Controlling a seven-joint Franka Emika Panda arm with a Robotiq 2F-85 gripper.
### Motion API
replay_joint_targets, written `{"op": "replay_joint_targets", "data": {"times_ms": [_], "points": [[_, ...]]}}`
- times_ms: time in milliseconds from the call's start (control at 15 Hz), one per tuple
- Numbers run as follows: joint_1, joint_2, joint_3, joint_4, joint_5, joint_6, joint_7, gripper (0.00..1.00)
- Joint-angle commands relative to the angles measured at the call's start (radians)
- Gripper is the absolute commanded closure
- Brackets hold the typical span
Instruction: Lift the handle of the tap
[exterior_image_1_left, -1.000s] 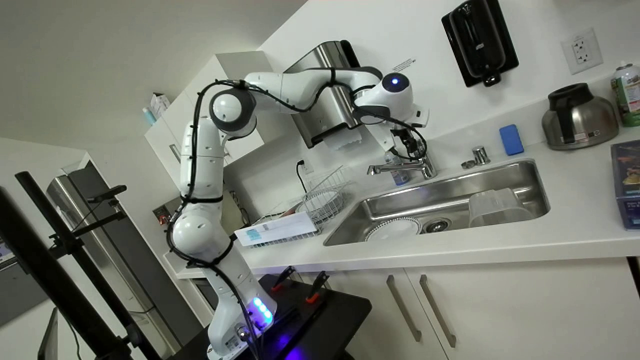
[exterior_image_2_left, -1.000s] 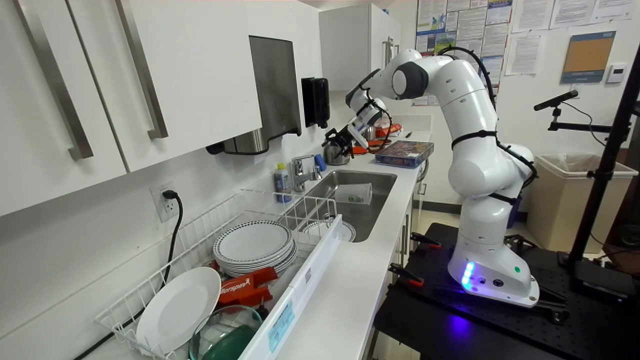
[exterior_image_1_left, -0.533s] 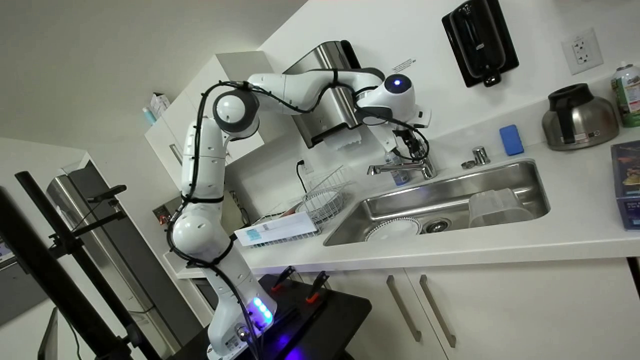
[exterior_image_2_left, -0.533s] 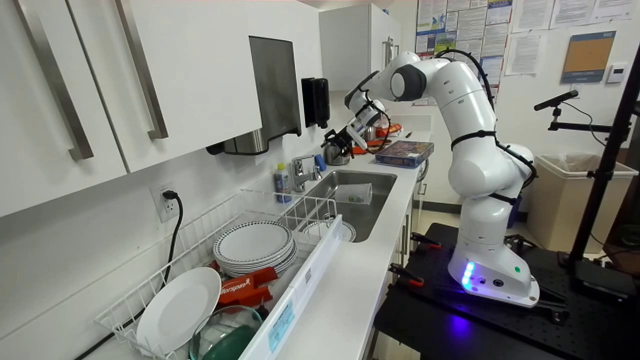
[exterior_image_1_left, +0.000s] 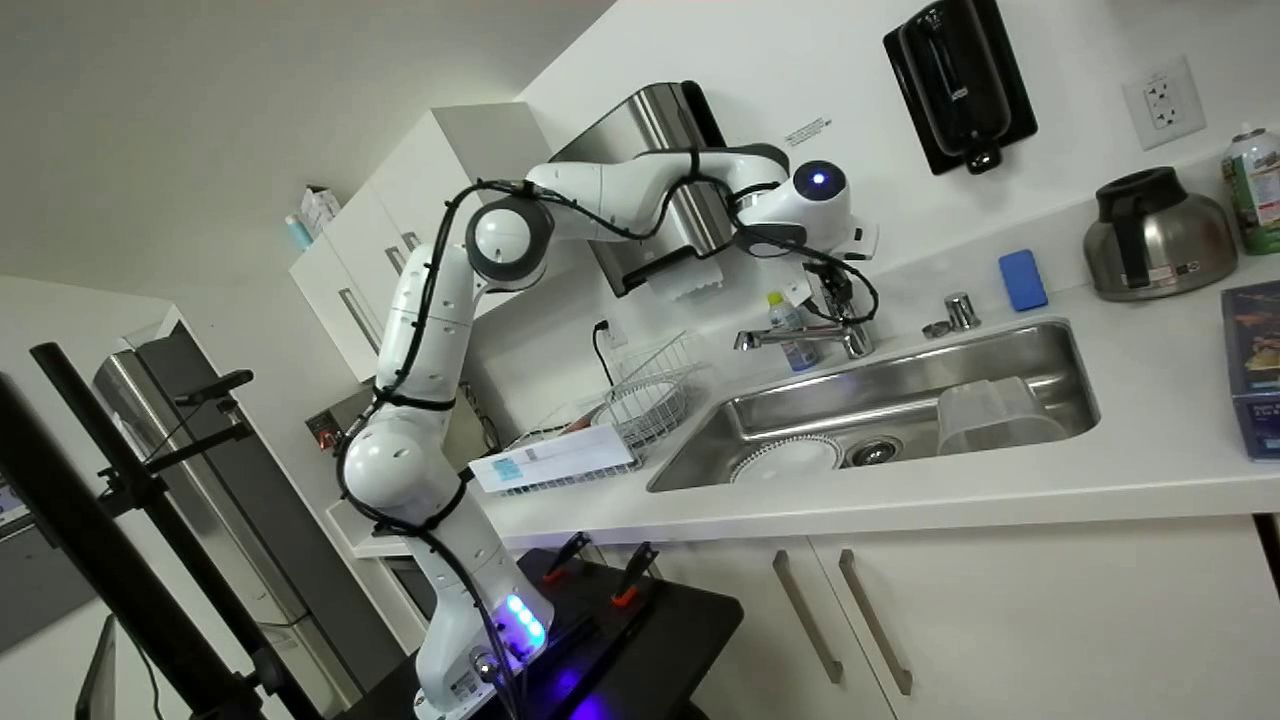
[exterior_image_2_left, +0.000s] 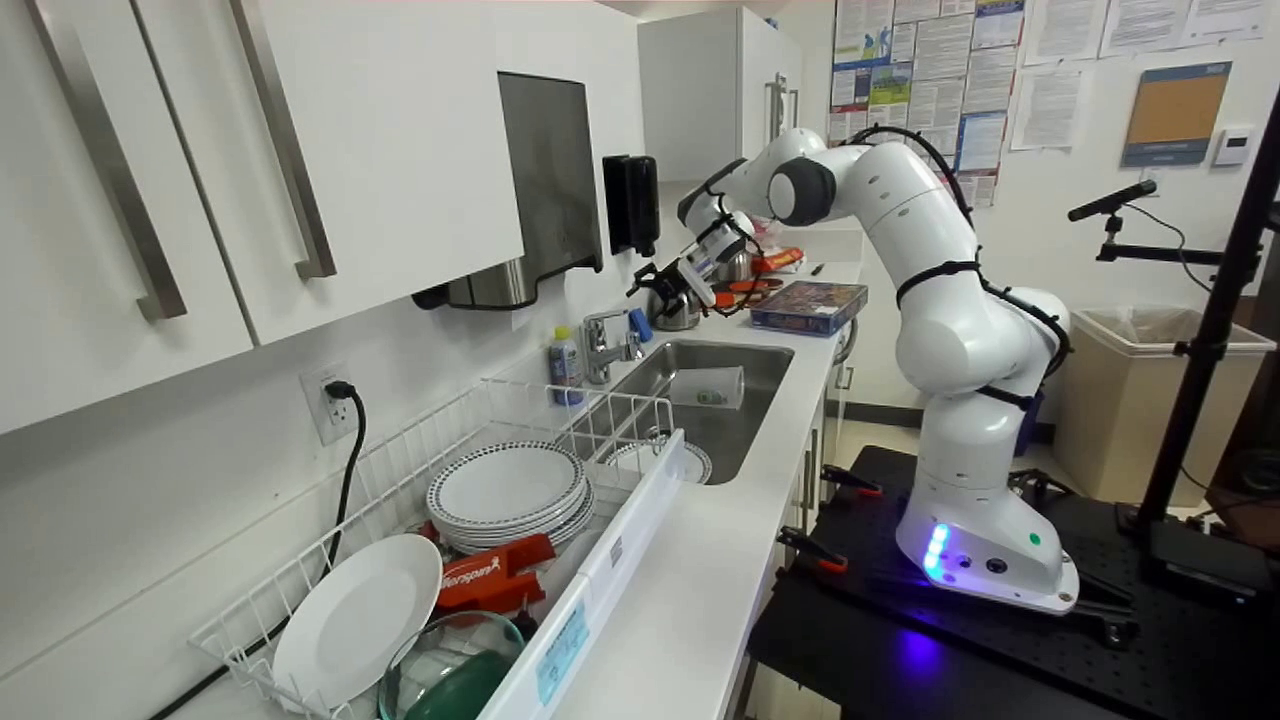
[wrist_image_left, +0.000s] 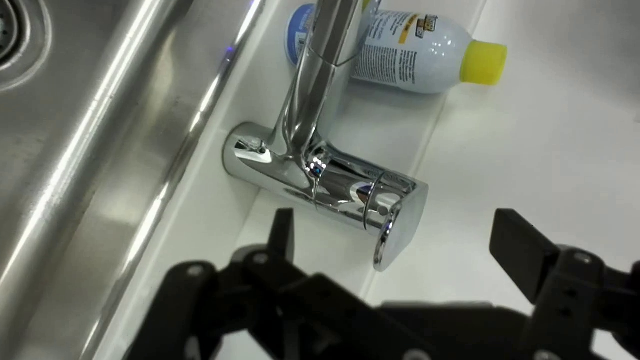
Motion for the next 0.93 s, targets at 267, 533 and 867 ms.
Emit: {"op": "replay_joint_targets", "data": {"times_ms": [267,533,867], "points": [[-0.037,0.153,0.052,0.224,0.057,-0.029,0.121,0.0],[-0.027,0.188,0.06,0.285,0.047,-0.012,0.175,0.0],[-0.01,0.215,0.057,0.327,0.035,-0.006,0.217,0.0]]}}
